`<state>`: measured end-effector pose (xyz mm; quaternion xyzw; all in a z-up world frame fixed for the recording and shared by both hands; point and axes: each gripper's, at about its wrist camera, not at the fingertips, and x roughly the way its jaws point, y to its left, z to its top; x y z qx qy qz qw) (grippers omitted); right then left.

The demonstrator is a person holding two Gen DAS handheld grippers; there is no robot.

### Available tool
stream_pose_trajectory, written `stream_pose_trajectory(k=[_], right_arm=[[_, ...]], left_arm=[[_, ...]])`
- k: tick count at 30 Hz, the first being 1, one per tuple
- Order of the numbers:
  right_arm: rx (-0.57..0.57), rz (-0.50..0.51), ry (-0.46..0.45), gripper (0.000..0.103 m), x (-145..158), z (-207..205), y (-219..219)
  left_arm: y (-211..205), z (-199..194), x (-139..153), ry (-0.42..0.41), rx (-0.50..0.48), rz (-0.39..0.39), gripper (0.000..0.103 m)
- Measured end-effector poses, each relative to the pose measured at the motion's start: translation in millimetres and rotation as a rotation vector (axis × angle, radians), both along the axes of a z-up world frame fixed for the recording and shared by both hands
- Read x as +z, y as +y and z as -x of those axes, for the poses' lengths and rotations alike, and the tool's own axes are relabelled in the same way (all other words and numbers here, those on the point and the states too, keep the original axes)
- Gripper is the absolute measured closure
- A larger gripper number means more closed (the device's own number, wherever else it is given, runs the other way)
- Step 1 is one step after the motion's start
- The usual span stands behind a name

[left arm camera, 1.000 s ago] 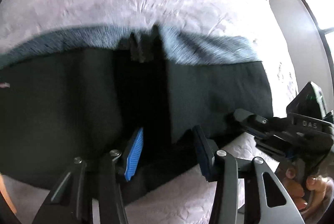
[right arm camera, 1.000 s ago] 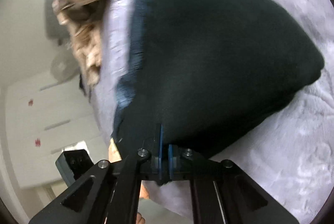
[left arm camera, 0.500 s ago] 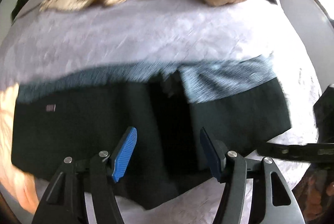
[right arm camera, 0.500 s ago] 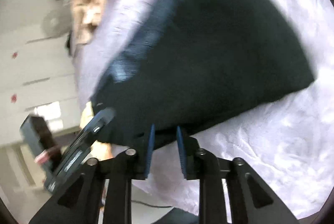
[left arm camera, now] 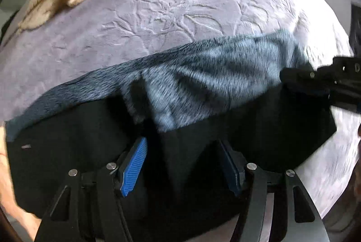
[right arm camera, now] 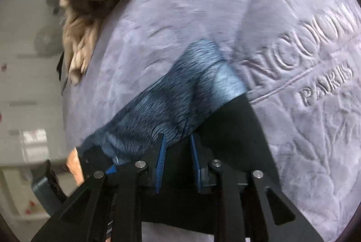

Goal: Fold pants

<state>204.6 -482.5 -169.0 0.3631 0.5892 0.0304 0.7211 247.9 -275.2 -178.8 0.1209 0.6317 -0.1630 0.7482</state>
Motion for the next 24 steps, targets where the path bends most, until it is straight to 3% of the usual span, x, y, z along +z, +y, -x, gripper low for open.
stream_pose_trajectory(k=[5, 14, 18, 19, 21, 24], right_arm=[[0.162, -0.025, 0.011, 0.075, 23.2, 17.0, 26.0], [0.241, -0.013, 0.018, 0.051, 52.3, 78.4, 31.4], [0.287, -0.003, 0.033, 0.046, 53.5, 90.5, 39.4], [0.300, -0.001, 0.037, 0.046, 53.3, 93.0, 40.4], [0.339, 0.007, 0.039, 0.041, 53.7, 94.4, 44.8], [0.386, 0.017, 0.024, 0.031, 57.3, 92.7, 51.1]], left_arm=[[20.3, 15.8, 24.9, -0.017, 0.031, -0.028, 0.032], [27.5, 54.7, 48.5, 0.025, 0.117, -0.086, 0.032], [33.1, 83.2, 64.7, 0.006, 0.200, -0.070, 0.031], [34.1, 86.2, 65.6, 0.001, 0.210, -0.065, 0.029], [37.8, 94.1, 73.4, -0.021, 0.244, -0.055, 0.003], [45.4, 103.2, 85.4, -0.064, 0.287, -0.061, 0.003]])
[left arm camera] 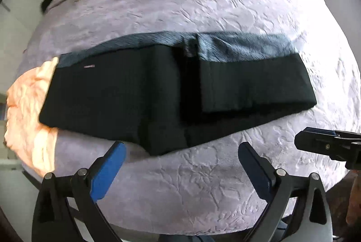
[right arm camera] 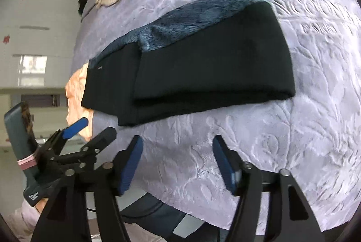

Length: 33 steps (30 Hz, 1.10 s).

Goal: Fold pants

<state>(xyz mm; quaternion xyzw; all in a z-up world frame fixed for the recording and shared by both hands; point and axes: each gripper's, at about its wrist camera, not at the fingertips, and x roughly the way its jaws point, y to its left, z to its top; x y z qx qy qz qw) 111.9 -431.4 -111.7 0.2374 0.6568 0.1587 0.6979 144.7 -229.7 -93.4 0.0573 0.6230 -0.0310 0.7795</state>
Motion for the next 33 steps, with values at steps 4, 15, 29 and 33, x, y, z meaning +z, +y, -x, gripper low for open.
stream_pose_trajectory(k=[4, 15, 29, 33], right_arm=[[0.042, 0.018, -0.037, 0.022, 7.1, -3.6, 10.6], [0.039, 0.179, -0.139, 0.000, 25.0, -1.0, 43.4], [-0.104, 0.261, 0.024, 0.000, -8.4, 15.0, 162.4], [-0.055, 0.301, 0.047, 0.000, -4.2, 19.6, 196.5]], left_arm=[[16.0, 8.8, 4.0, -0.004, 0.062, -0.006, 0.003], [58.7, 3.6, 2.1, -0.005, 0.044, 0.018, 0.003], [212.6, -5.1, -40.8, 0.066, 0.005, 0.132, 0.003], [253.9, -4.8, -46.2, 0.060, 0.034, 0.144, 0.003]])
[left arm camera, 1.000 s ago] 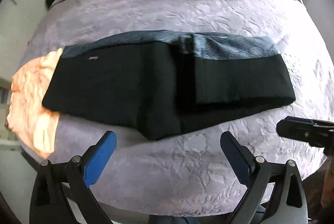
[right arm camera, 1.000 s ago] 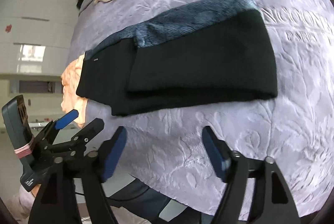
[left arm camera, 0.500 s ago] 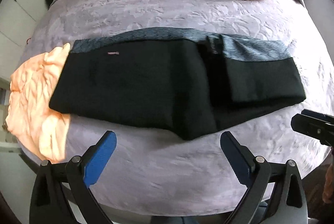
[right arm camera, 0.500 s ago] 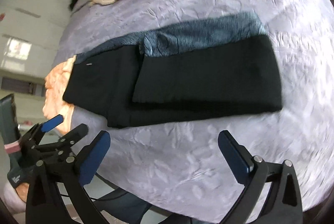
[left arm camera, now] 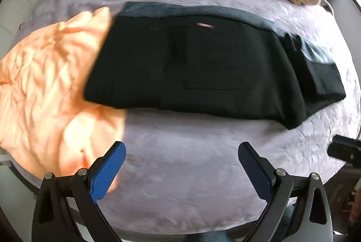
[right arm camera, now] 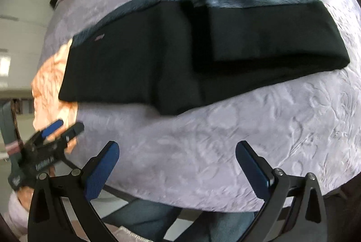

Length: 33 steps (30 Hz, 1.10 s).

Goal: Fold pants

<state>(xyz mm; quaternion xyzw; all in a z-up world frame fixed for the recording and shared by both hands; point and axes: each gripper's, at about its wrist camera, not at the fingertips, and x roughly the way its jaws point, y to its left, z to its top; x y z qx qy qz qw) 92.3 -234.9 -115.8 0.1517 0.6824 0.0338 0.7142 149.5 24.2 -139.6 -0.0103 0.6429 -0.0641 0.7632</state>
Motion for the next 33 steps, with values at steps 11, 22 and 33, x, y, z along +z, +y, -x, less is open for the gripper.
stream_pose_trajectory(k=[11, 22, 33], right_arm=[[0.124, 0.060, 0.056, 0.000, -8.3, -22.6, 42.4], [0.216, 0.057, 0.092, 0.000, -14.7, -38.8, 54.2], [0.199, 0.046, 0.101, 0.000, -14.4, -37.9, 34.0]], left_arm=[[94.1, 3.5, -10.0, -0.036, 0.314, 0.112, 0.003], [95.8, 0.2, -18.7, -0.034, 0.370, 0.385, 0.003], [61.9, -40.3, -55.5, 0.001, 0.412, 0.479, 0.003]])
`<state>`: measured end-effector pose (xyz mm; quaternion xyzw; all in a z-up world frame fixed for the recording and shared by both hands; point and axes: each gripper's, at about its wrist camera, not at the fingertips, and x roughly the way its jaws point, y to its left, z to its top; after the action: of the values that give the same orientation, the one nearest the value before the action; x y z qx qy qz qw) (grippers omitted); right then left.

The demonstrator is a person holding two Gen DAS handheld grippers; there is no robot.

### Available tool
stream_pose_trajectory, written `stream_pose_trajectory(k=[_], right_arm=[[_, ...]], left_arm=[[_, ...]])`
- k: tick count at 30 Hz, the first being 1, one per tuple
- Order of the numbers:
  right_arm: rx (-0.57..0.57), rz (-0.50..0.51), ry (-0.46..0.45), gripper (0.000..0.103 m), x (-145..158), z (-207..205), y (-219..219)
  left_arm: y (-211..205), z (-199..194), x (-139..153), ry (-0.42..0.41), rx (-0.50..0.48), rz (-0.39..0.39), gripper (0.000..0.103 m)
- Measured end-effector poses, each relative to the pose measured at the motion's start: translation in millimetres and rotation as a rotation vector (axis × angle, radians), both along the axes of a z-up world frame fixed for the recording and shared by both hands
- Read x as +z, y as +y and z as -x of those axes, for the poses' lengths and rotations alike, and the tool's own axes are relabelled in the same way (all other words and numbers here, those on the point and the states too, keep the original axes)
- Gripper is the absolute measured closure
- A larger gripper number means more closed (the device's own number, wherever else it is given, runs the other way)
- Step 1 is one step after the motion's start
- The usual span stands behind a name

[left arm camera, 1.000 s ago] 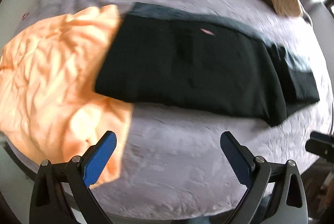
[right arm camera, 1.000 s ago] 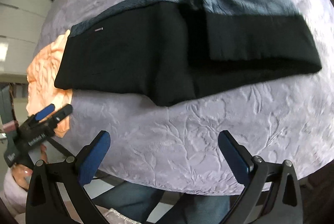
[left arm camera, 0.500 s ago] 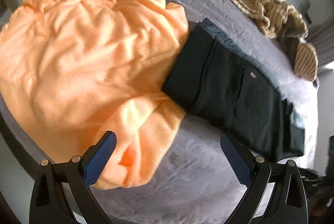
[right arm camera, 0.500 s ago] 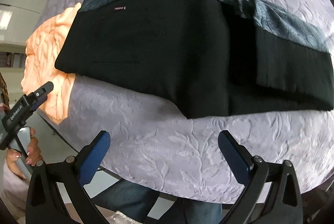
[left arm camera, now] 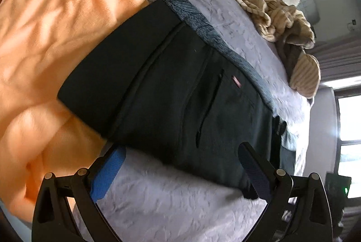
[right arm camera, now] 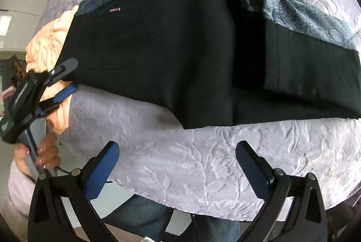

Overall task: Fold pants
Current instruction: 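Grasp the end of the trouser strip with the left gripper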

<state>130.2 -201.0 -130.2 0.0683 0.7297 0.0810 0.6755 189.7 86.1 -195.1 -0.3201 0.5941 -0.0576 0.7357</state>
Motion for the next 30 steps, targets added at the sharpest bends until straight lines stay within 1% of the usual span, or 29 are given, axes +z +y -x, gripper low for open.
stream_pose_trajectory(k=[3, 5, 8, 9, 10, 11, 12, 13, 14, 15, 16, 17, 19, 22, 23, 24, 26, 28, 30], right_arm=[[-0.009, -0.008, 0.005, 0.000, -0.7, 0.7, -6.9], [-0.015, -0.014, 0.004, 0.000, 0.6, -0.8, -10.4], [-0.022, -0.028, -0.014, 0.000, 5.8, -5.6, -13.0], [-0.025, -0.036, -0.023, 0.000, 8.4, -9.0, -12.9], [-0.026, -0.040, -0.030, 0.000, 11.3, -13.8, -13.1], [-0.024, -0.040, -0.037, 0.000, 13.3, -17.5, -12.5], [-0.019, -0.041, -0.049, 0.000, 17.2, -23.7, -12.5], [-0.011, -0.041, -0.060, 0.000, 21.2, -30.1, -11.2], [0.000, -0.041, -0.075, 0.000, 26.5, -38.0, -9.0], [0.013, -0.045, -0.089, 0.000, 32.7, -47.1, -6.2], [0.026, -0.050, -0.102, 0.000, 38.1, -55.2, -2.5], [0.047, -0.060, -0.114, 0.000, 45.8, -66.7, 3.8], [0.086, -0.093, -0.122, 0.000, 57.7, -86.7, 18.7], [0.182, -0.149, -0.120, 0.000, 75.1, -118.3, 53.6], [0.225, -0.161, -0.112, 0.000, 79.7, -128.3, 71.0], [0.255, -0.169, -0.106, 0.000, 83.0, -135.4, 83.2], [0.325, -0.181, -0.079, 0.000, 86.0, -150.3, 115.7], [0.397, -0.160, -0.035, 0.000, 81.2, -161.3, 153.0], [0.458, -0.128, 0.005, 0.000, 70.0, -165.6, 185.8]], left_arm=[[-3.6, -8.4, -0.9, 0.014, 0.022, -0.006, 0.003], [-9.6, -9.3, 11.5, -0.022, 0.017, -0.018, 0.003], [-22.1, -10.7, 29.4, -0.103, -0.013, -0.068, 0.003], [-24.2, -12.4, 28.5, -0.105, -0.019, -0.090, 0.003], [-25.6, -14.9, 23.2, -0.082, -0.020, -0.116, 0.003], [-25.4, -18.8, 11.3, -0.027, -0.013, -0.142, 0.009], [-25.0, -20.8, 4.1, 0.007, -0.001, -0.163, 0.029], [-22.6, -22.6, -3.8, 0.049, 0.011, -0.193, 0.039], [-20.4, -24.4, -9.3, 0.072, 0.016, -0.199, 0.043], [-18.4, -24.1, -8.7, 0.065, 0.032, -0.203, 0.054], [-19.1, -23.7, -5.4, 0.047, 0.032, -0.224, 0.057], [-23.5, -23.1, 0.4, 0.023, 0.006, -0.267, 0.062], [-42.7, -19.7, 13.3, -0.053, -0.084, -0.403, 0.065], [-86.7, -8.3, 26.2, -0.195, -0.275, -0.699, 0.065], [-99.2, -4.0, 26.2, -0.229, -0.327, -0.782, 0.065], [-108.1, -0.3, 25.4, -0.255, -0.365, -0.843, 0.065], [-116.2, 2.5, 24.8, -0.284, -0.396, -0.897, 0.065], [-116.1, 3.8, 23.8, -0.294, -0.402, -0.907, 0.065], [-115.3, 2.1, 23.8, -0.295, -0.398, -0.903, 0.065]])
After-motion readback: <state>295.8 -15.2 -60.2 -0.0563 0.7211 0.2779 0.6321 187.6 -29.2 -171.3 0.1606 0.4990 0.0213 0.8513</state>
